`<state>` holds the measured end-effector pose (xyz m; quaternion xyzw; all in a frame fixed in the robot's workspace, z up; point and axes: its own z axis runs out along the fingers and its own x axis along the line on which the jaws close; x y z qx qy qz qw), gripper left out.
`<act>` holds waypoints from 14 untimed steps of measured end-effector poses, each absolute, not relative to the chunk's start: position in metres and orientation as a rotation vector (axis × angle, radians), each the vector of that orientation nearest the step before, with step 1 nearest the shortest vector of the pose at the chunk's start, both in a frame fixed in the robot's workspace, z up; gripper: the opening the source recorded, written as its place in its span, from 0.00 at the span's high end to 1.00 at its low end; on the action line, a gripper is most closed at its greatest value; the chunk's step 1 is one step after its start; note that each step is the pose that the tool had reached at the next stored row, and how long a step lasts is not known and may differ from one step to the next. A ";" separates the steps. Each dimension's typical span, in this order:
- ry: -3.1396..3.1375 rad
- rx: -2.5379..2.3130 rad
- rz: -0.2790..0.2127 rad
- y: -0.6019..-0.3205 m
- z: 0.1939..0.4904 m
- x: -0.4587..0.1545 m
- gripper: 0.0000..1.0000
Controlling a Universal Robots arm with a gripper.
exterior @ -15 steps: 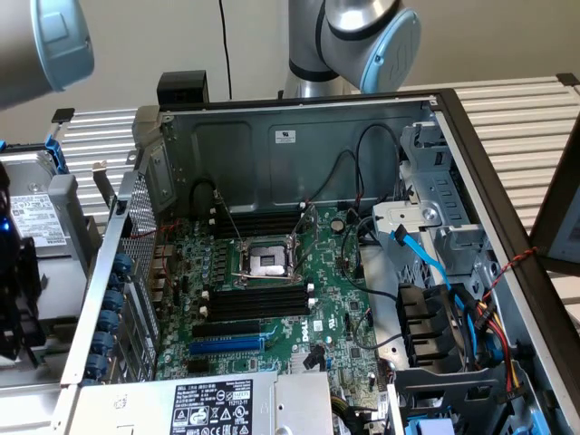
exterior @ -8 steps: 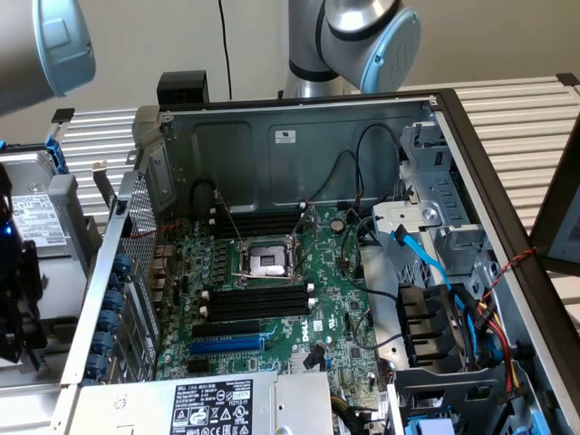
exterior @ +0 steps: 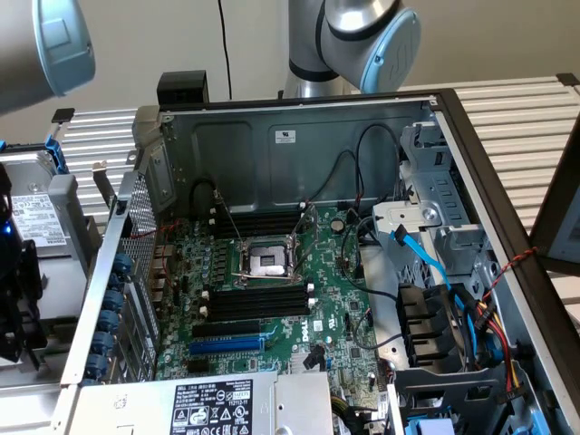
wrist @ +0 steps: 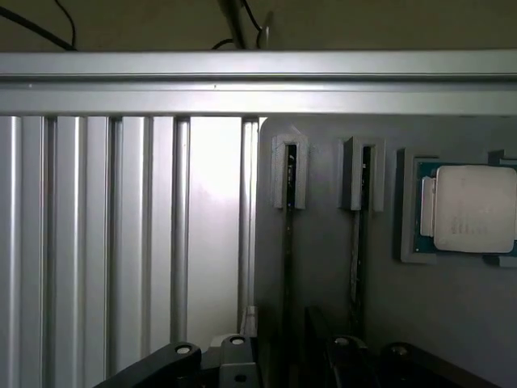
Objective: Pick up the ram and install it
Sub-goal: 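Pick up the ram and move it above insertion slot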
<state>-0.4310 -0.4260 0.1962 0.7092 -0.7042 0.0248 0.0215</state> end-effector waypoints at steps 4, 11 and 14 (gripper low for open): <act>-2.182 2.198 0.077 -0.426 0.196 -0.431 0.64; -2.184 2.199 0.074 -0.426 0.197 -0.431 0.73; -2.184 2.199 0.074 -0.426 0.197 -0.431 0.73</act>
